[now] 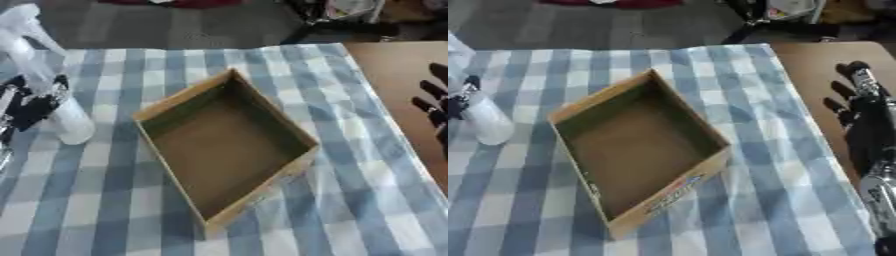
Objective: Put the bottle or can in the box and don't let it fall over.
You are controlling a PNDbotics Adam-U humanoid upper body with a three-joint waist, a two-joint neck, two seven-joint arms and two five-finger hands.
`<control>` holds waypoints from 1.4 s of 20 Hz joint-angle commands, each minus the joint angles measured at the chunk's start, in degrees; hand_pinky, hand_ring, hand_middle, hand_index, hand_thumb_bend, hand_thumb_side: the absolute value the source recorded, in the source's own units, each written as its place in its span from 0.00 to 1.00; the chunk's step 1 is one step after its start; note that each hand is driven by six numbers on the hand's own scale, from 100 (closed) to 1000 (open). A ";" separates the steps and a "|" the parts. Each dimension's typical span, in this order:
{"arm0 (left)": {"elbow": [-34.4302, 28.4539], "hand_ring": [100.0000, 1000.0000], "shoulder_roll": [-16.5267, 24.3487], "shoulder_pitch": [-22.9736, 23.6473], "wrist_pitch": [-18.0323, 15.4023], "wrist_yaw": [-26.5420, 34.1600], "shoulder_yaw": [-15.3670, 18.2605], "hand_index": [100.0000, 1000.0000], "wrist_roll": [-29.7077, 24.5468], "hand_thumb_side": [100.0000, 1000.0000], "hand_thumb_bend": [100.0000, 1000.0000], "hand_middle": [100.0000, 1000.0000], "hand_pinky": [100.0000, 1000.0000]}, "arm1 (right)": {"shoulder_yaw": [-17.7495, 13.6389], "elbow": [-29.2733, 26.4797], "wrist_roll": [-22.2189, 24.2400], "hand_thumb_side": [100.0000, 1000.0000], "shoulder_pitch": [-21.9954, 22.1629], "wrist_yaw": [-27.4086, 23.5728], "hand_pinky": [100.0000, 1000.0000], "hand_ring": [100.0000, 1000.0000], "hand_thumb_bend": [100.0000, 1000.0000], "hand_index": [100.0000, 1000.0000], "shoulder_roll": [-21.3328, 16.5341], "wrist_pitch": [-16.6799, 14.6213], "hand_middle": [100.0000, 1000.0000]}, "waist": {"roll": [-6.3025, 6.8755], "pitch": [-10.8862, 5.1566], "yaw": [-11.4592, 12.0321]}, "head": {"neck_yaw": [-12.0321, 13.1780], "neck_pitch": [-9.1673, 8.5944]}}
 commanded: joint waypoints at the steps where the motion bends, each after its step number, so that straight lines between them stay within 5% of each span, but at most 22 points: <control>1: -0.43 0.81 0.93 -0.90 0.42 0.74 0.09 0.71 0.58 0.28 0.09 0.79 0.47 | -0.68 -0.48 -0.05 0.70 -0.53 -0.34 0.94 1.00 0.00 0.83 -0.63 0.17 1.00 | 0.11 -0.89 -0.07 | 0.09 -0.77; 4: -0.10 0.78 0.83 -0.90 1.15 1.55 0.12 0.61 1.21 0.15 0.02 0.77 0.45 | -0.77 -0.44 -0.18 0.71 -0.45 -0.34 0.94 1.00 0.00 0.83 -0.53 0.23 1.00 | 0.09 -0.90 -0.11 | 0.07 -0.80; 9: -0.06 0.78 0.74 -0.91 1.64 2.84 0.07 0.53 2.53 0.12 0.00 0.80 0.47 | -0.84 -0.38 -0.45 0.72 -0.43 -0.45 0.94 1.00 0.00 0.83 -0.36 0.46 1.00 | 0.13 -0.89 -0.11 | 0.05 -0.85; 13: -0.05 0.74 0.66 -0.98 1.77 3.09 0.13 0.48 3.82 0.01 0.00 0.73 0.43 | -0.90 -0.31 -0.61 0.73 -0.37 -0.55 0.94 1.00 0.00 0.83 -0.23 0.57 1.00 | 0.14 -0.85 -0.12 | -0.04 -0.93; 20: -0.24 0.69 0.39 -1.02 2.41 6.05 0.24 0.41 6.23 0.00 0.00 0.70 0.34 | -1.11 -0.29 -1.14 0.74 -0.27 -0.65 0.94 1.00 0.00 0.83 -0.13 0.80 1.00 | 0.11 -0.85 -0.23 | -0.08 -0.85; 28: -1.81 0.59 0.79 -1.25 1.24 9.79 -0.19 0.27 7.32 0.39 0.00 0.55 0.24 | -1.16 -0.24 -1.25 0.74 -0.27 -0.76 0.94 1.00 0.00 0.83 -0.11 0.91 1.00 | 0.15 -1.08 -0.26 | -0.16 -0.70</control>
